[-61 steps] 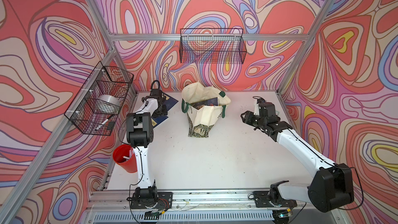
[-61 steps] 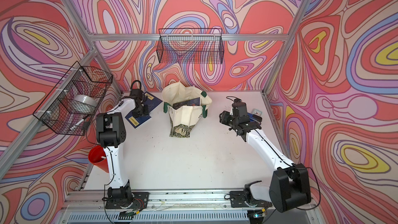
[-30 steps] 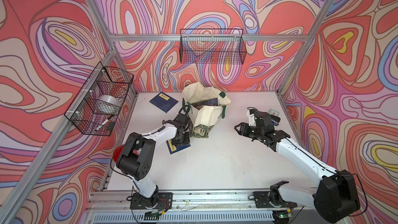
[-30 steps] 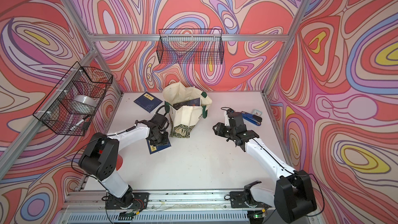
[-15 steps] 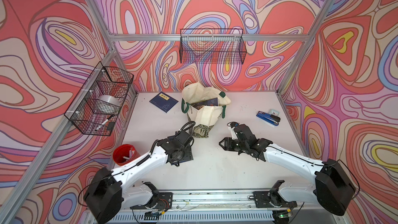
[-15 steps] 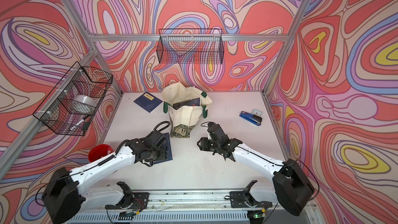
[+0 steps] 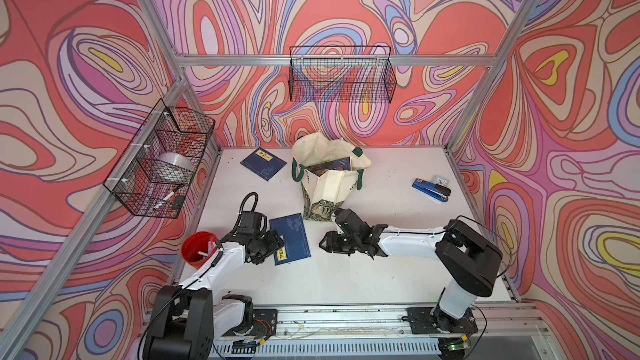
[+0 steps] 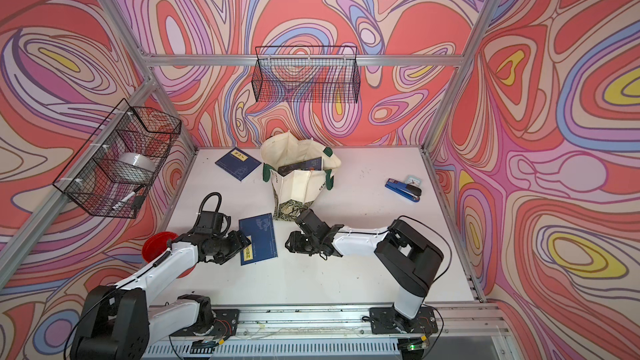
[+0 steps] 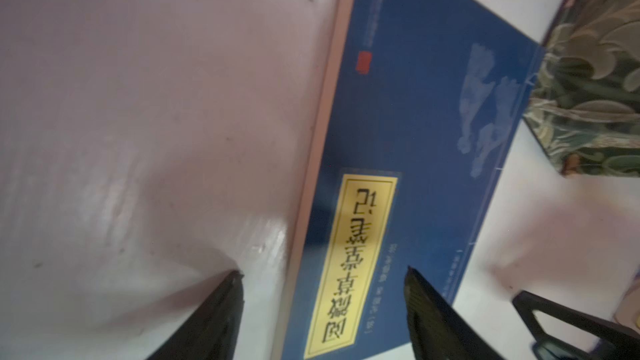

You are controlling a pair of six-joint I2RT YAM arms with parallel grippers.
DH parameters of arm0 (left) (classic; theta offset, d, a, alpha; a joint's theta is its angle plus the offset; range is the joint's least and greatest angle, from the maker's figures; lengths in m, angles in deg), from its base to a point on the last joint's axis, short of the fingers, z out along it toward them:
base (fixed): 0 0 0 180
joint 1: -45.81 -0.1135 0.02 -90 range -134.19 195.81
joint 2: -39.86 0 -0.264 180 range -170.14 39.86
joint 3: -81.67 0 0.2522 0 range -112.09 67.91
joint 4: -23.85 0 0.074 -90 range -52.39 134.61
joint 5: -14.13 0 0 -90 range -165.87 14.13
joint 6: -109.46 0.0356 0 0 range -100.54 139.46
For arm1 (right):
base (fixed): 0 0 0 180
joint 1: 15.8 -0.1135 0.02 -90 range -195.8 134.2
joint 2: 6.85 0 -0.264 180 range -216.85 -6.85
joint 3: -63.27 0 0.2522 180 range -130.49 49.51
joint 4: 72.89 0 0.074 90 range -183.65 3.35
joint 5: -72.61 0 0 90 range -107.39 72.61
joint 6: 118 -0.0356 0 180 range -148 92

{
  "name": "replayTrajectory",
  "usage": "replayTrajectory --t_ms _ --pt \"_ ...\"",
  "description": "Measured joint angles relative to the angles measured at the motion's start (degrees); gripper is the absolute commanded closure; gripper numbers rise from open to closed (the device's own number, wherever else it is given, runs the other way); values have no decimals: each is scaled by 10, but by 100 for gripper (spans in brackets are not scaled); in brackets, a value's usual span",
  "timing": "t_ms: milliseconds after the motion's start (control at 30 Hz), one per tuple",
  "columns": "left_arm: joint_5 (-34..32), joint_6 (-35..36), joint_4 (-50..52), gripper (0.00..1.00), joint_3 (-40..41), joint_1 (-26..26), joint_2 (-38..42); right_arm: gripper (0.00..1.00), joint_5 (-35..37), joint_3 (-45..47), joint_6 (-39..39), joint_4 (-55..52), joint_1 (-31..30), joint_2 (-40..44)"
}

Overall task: Put the books into the canvas bag
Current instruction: Pick up the book from the center of the board.

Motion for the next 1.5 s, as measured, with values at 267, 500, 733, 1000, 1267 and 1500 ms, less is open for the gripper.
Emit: replayTrajectory --t_ms 267,500,733,1000,1267,1500 --pt "84 -23 -110 49 49 -5 -3 48 -22 -69 -31 37 -17 -88" --pt "116 -41 -158 51 91 -12 24 49 -51 -97 -52 62 -14 -120" --pt "133 -42 -132 53 93 -12 33 85 -92 -96 -76 75 -15 -127" --pt "92 -39 -12 47 75 -8 110 100 -102 -178 9 -17 -23 -120" --pt "37 -34 94 42 -5 -8 216 100 -47 -242 143 -141 -42 -48" --pt "91 -6 100 35 -115 -8 267 100 54 -294 240 -224 -46 93"
